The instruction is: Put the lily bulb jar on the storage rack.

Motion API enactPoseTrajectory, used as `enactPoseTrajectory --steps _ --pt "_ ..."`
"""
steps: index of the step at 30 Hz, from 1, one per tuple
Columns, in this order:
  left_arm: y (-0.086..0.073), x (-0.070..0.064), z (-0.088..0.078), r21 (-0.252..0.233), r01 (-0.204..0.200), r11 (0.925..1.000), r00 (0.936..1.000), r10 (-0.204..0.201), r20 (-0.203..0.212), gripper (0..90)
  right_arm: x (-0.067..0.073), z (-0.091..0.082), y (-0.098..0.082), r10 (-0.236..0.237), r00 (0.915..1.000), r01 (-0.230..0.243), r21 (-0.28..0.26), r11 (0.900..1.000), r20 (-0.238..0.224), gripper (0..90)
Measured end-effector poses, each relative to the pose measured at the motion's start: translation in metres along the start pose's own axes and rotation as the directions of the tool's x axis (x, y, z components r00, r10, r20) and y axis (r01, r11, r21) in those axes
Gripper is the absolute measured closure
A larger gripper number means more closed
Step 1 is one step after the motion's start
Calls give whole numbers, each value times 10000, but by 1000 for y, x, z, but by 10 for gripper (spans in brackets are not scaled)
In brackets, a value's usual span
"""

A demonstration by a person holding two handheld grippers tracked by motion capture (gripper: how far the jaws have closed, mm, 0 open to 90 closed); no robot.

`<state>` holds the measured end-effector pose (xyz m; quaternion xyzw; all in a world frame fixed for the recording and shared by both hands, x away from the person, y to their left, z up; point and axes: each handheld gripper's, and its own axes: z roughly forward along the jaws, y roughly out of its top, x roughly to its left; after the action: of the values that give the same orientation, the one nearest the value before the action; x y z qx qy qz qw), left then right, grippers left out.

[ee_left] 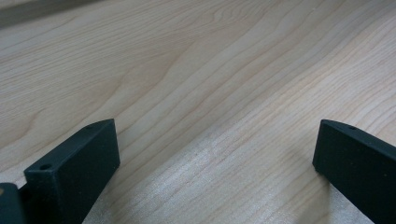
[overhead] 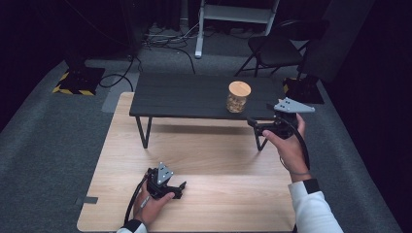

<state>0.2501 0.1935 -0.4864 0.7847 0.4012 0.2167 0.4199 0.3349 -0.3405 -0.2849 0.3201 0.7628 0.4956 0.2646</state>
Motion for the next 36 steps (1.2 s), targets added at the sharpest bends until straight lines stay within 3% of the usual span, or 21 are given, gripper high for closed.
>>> enactPoseTrajectory --steps 6,7,8,19,28,36 --pt "0 0 0 5 7 10000 10000 -7 -3 5 11 -14 -35 -264 9996 264 -14 9997 41 63" --pt "0 0 0 2 8 10000 10000 -8 -3 5 13 -17 -48 -155 9999 155 -82 9998 3 63" --pt "0 0 0 -2 4 10000 10000 -4 -2 5 13 -17 -48 -155 9999 155 -82 9998 3 63" --pt "0 0 0 -3 4 10000 10000 -4 -2 5 24 -24 -117 292 9996 -292 201 9994 16 55" --pt "0 0 0 -4 1 10000 10000 -1 2 5 37 -26 -161 251 9996 -264 902 9956 156 54" --pt "0 0 0 -2 0 10000 10000 0 1 5 40 -26 -192 751 9971 -767 1599 9841 156 54"
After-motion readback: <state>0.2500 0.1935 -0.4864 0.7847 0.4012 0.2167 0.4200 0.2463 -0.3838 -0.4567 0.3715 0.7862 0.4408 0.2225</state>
